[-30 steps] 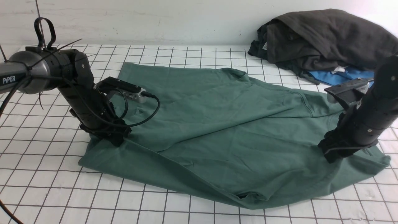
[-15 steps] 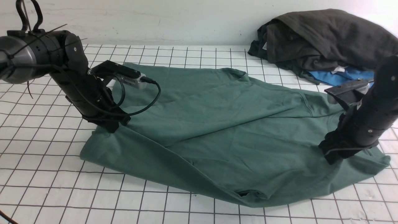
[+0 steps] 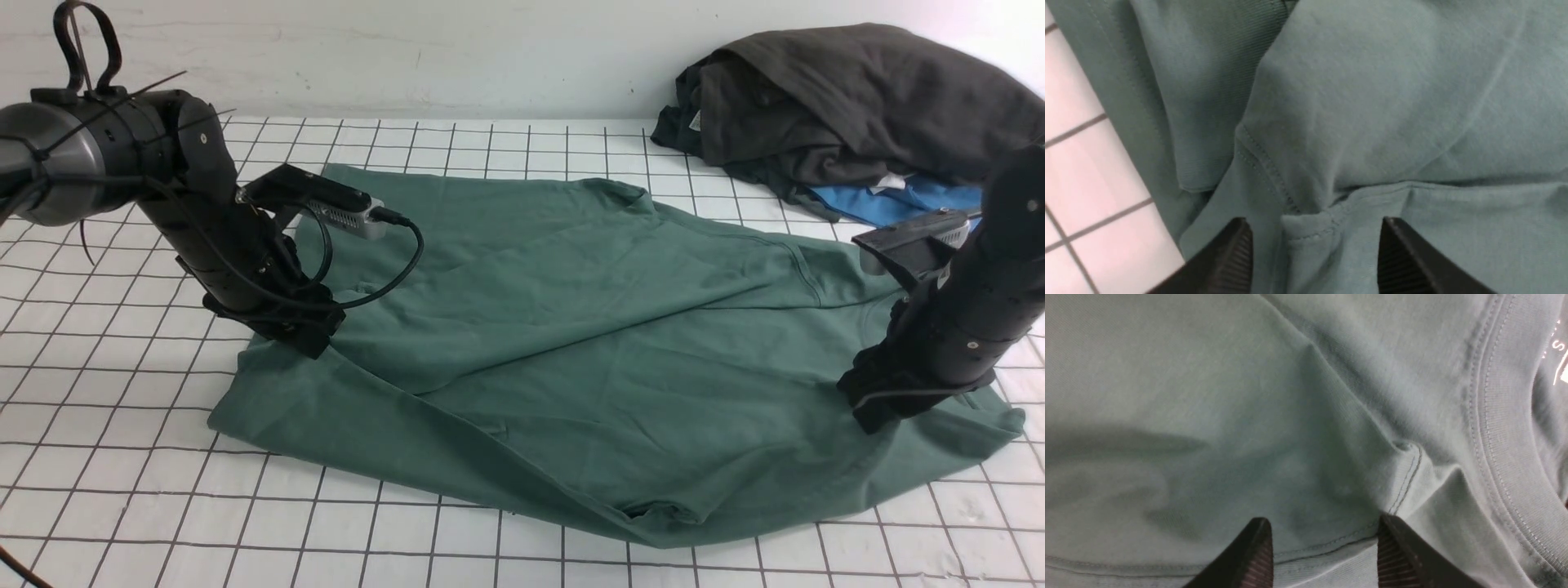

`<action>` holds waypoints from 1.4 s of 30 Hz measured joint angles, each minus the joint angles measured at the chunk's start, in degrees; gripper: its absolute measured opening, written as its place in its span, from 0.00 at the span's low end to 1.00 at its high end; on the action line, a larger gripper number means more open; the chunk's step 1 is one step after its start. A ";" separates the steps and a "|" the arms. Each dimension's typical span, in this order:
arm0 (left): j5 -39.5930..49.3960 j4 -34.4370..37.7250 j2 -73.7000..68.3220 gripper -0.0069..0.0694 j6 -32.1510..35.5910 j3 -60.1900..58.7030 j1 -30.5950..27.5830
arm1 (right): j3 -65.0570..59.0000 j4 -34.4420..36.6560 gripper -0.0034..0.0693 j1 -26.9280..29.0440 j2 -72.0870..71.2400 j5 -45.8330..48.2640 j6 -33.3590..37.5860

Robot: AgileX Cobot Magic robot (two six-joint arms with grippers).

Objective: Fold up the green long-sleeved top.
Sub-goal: Use both arms to drag the lower edge of the fabric forward and fold it over the upper edge

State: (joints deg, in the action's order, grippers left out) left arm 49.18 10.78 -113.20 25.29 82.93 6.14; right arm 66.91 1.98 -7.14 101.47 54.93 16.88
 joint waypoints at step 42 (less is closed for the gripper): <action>6.56 4.11 12.01 0.11 4.33 -0.06 -3.24 | -8.98 -16.74 0.56 0.00 1.31 -7.48 36.00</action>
State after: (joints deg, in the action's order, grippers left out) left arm 55.74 14.89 -101.20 29.62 82.87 2.90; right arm 57.93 -14.76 -7.14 102.77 47.44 52.88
